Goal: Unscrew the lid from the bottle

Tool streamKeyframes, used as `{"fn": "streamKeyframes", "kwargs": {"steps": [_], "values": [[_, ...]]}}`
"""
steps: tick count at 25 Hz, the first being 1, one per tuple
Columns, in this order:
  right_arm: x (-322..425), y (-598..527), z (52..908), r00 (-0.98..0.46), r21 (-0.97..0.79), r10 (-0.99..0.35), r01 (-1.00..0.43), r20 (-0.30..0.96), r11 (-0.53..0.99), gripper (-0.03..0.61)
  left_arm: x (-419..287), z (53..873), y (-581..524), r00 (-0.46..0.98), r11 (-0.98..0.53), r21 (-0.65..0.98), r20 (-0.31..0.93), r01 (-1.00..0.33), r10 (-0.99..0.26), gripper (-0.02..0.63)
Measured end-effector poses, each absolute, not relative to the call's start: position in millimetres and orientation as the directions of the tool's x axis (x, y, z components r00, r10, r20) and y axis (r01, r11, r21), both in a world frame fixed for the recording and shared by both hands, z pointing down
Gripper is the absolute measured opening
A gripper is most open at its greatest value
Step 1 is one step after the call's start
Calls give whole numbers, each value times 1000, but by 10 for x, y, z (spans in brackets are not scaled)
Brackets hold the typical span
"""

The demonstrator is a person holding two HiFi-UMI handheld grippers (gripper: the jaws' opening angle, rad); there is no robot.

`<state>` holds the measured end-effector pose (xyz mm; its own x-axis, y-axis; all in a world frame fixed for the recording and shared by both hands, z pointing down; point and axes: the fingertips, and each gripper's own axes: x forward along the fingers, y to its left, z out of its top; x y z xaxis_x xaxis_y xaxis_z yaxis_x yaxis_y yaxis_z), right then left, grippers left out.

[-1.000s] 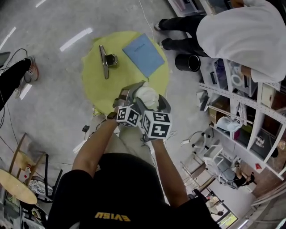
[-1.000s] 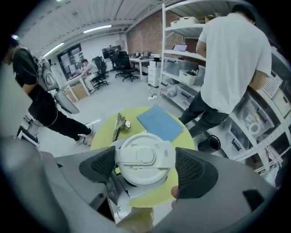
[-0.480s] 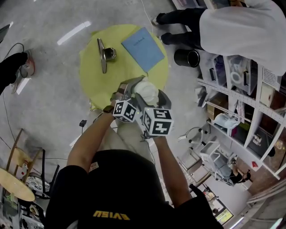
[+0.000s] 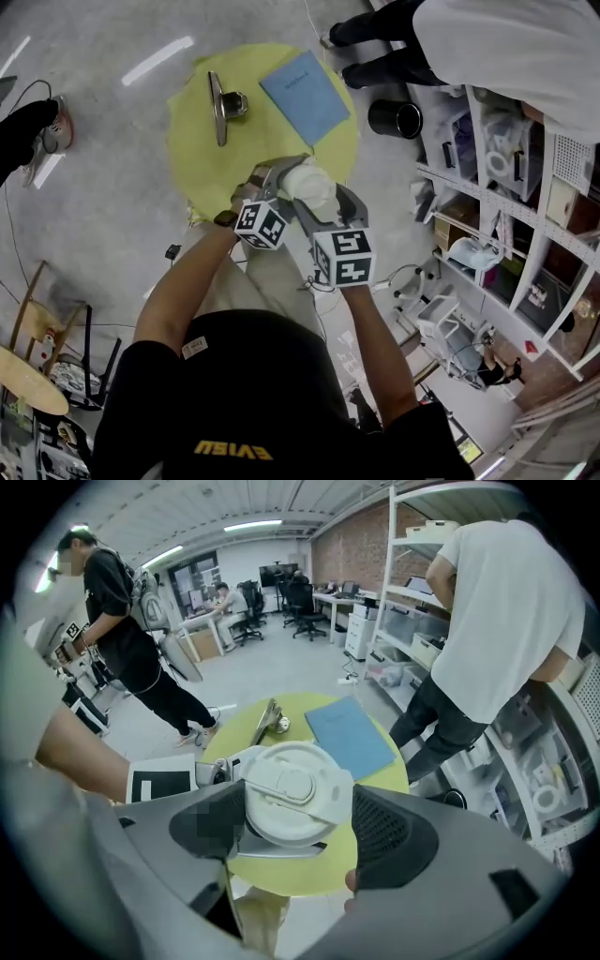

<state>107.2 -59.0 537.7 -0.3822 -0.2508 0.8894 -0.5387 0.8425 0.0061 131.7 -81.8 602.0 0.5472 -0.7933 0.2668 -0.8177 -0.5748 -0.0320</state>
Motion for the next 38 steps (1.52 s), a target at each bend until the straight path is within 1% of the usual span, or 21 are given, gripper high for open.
{"fn": "streamKeyframes", "kwargs": {"steps": [6, 11, 14, 17, 20, 26, 32, 35, 38], "values": [[1059, -620, 5379, -389, -17, -197, -482, 900, 876, 353, 1317, 6033, -843, 541, -565, -17, 268, -825, -797, 430], [1038, -541, 5374, -413, -3, -154, -355, 897, 935, 353, 1324, 6032, -794, 564, -593, -37, 262, -805, -783, 428], [1030, -538, 5386, -408, -21, -78, -233, 910, 972, 353, 1321, 6036, -794, 576, -604, -37, 259, -796, -775, 428], [1020, -532, 5396, -373, -46, 17, -71, 928, 996, 353, 1320, 6042, -797, 586, -614, -34, 259, -789, -768, 428], [1033, -527, 5393, -335, -53, 79, 85, 939, 995, 353, 1336, 6037, -791, 602, -628, -30, 257, -777, -757, 427], [1002, -528, 5383, -257, -61, 160, 353, 953, 934, 353, 1340, 6035, -809, 628, -655, -29, 252, -756, -736, 427], [1033, -503, 5408, -119, -105, 223, 614, 968, 782, 353, 1367, 6042, -805, 635, -658, -18, 241, -753, -734, 427], [1048, -499, 5419, -91, -107, 230, 682, 969, 724, 354, 1375, 6045, -820, 627, -649, -24, 234, -760, -743, 426], [1058, -481, 5411, -124, -93, 239, 681, 963, 726, 354, 1379, 6038, -809, 624, -645, -29, 226, -763, -748, 426]]}}
